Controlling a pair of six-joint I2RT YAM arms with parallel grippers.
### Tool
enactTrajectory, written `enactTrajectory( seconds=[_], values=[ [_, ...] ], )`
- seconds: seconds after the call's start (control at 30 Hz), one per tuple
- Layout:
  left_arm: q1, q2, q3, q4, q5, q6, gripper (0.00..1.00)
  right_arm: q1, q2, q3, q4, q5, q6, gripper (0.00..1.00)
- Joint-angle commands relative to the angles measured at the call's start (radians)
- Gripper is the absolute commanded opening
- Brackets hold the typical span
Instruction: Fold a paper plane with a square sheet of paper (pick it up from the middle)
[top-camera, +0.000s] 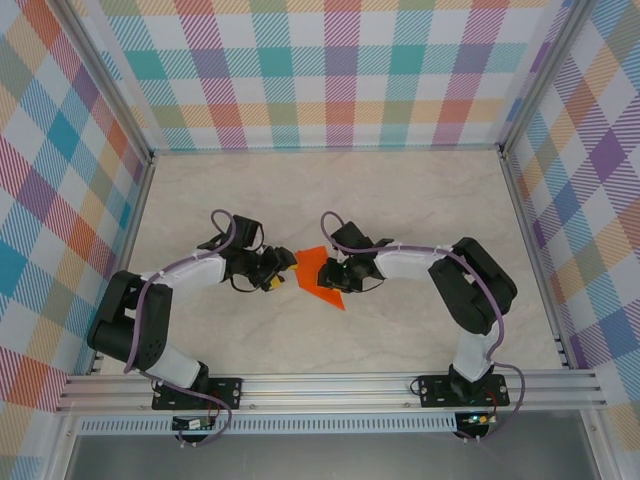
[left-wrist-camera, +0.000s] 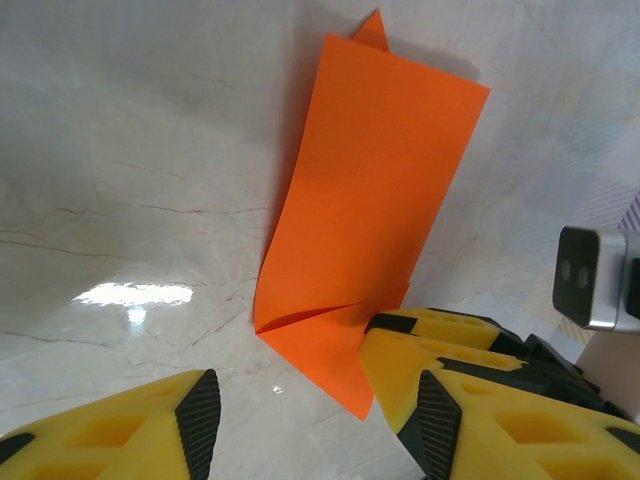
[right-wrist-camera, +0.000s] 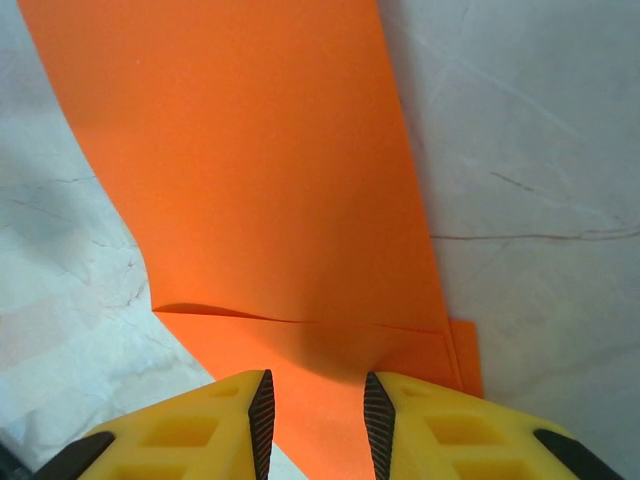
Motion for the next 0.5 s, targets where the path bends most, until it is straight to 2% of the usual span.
enactTrajectory(
  seconds=[0.0, 0.27, 0.47],
  values=[
    [-0.031, 0.024, -0.005, 0.032, 0.028, -0.019, 0.55, -0.033, -0.003, -0.068, 0.100, -0.092, 0.036, 0.33],
    [-0.068, 0.087, 0.010, 0.039, 0.004, -0.026, 0.49, -0.106, -0.003, -0.151, 0.246, -0.230, 0.091, 0.33],
    [-0.079, 0.114, 0.016, 0.045, 0.001, -0.024, 0.46, -0.127, 0.005, -0.169, 0.282, -0.269, 0.107, 0.34]
  ],
)
